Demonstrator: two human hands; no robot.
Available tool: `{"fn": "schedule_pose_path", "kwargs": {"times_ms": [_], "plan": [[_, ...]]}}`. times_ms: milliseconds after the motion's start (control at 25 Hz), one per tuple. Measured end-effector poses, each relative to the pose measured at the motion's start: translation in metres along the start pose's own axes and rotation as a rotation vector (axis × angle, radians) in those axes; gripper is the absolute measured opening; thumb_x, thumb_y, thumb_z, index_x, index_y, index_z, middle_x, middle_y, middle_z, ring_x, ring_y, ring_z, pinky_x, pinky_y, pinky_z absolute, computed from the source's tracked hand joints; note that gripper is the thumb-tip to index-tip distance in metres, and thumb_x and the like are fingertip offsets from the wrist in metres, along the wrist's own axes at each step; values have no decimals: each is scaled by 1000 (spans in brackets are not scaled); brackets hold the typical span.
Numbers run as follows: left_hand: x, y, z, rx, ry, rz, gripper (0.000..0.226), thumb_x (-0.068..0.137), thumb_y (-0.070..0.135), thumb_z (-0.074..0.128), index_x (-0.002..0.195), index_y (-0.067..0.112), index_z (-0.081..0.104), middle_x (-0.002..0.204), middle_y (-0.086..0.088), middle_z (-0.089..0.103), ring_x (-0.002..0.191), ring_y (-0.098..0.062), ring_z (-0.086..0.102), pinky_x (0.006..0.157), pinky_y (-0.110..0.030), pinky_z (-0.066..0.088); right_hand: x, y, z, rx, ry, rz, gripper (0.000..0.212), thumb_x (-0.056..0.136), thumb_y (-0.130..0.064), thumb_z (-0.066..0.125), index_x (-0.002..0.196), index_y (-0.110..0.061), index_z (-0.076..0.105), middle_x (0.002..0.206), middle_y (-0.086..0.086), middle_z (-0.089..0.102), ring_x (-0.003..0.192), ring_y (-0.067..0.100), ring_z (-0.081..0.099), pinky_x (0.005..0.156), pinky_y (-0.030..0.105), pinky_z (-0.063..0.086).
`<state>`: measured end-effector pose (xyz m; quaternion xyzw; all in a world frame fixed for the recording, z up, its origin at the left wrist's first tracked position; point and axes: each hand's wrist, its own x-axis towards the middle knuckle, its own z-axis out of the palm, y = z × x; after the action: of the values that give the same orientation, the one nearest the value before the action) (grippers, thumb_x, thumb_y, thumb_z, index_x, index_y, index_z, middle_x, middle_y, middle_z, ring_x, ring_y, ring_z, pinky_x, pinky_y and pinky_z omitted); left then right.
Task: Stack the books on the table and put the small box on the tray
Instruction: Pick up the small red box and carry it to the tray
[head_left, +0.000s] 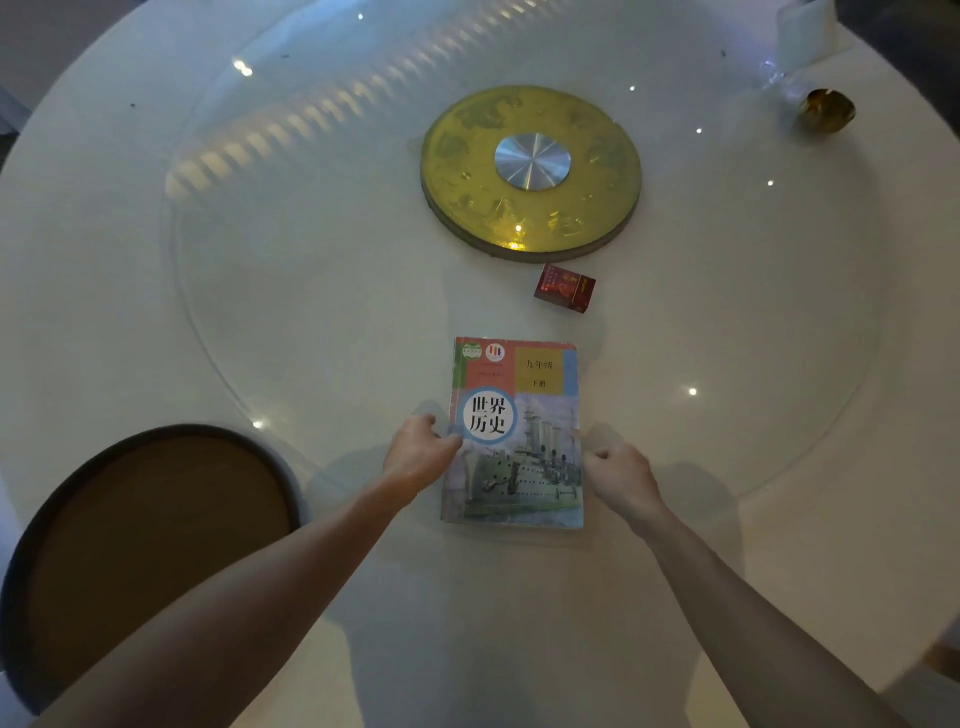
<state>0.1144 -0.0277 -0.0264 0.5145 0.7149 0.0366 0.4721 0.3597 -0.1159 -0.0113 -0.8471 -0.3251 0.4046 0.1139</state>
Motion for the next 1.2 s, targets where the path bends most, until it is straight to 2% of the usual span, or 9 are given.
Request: {"fn": "schedule_pose_path", "kwargs": {"times_ms": [120,200,320,480,600,680,960,1120,1200], "plan": [[19,48,-13,151,118,225,63,89,38,66,144,14,49,135,-10,59,123,-25,58,96,-38,49,32,-31,-31,-56,62,-81,23,91,-24,54,68,-19,53,70,6,57,64,26,53,59,32,38],[36,87,-13,129,90,337,55,90,36,66,140,16,54,132,-10,59,117,-22,59,92,-34,48,62,-54,-48,-81,82,-155,23,94,-28,59,106,-15,74,104,11,71,97,32,67,81,36,51],[63,133,-8,165,43,413,57,92,35,65,143,14,53,139,-10,58,123,-25,58,103,-40,48,99,-86,-65,-132,101,-225,59,95,-32,62,148,-9,53,140,16,61,127,33,59,102,44,50],[106,178,14,124,-21,374,59,91,33,66,146,15,51,141,-9,59,126,-24,58,104,-37,47,148,-115,-70,-152,121,-286,61,91,-28,63,147,-10,47,143,17,51,127,37,57,100,44,48],[131,193,30,-131,-62,153,62,90,30,71,146,13,50,133,-11,62,115,-24,63,94,-31,52,172,-123,-65,-133,123,-305,70,91,-27,65,155,-14,39,146,14,46,127,35,58,100,42,48],[141,198,38,-320,-84,13,63,90,26,71,147,10,48,124,-11,65,113,-26,64,100,-41,53,185,-125,-62,-55,91,-287,78,92,-26,67,161,-16,32,152,13,42,133,31,53,104,39,45],[149,197,55,-364,-83,29,41,92,34,70,123,8,71,92,-5,69,89,-22,67,94,-41,58,198,-121,-58,198,43,-212,64,94,-16,63,155,-10,45,153,13,47,140,28,49,101,29,39],[137,186,46,-485,-73,-18,45,88,34,77,116,-1,71,89,-10,72,82,-20,69,89,-38,60,183,-125,-62,215,61,-262,51,97,-16,62,147,-9,55,146,10,59,132,26,56,111,41,47],[122,180,31,-580,-118,-17,43,89,22,77,120,-4,63,91,-16,71,72,-19,67,74,-30,61,168,-133,-60,240,34,-297,51,97,-15,63,147,-10,54,144,9,59,126,29,61,105,48,53]]}}
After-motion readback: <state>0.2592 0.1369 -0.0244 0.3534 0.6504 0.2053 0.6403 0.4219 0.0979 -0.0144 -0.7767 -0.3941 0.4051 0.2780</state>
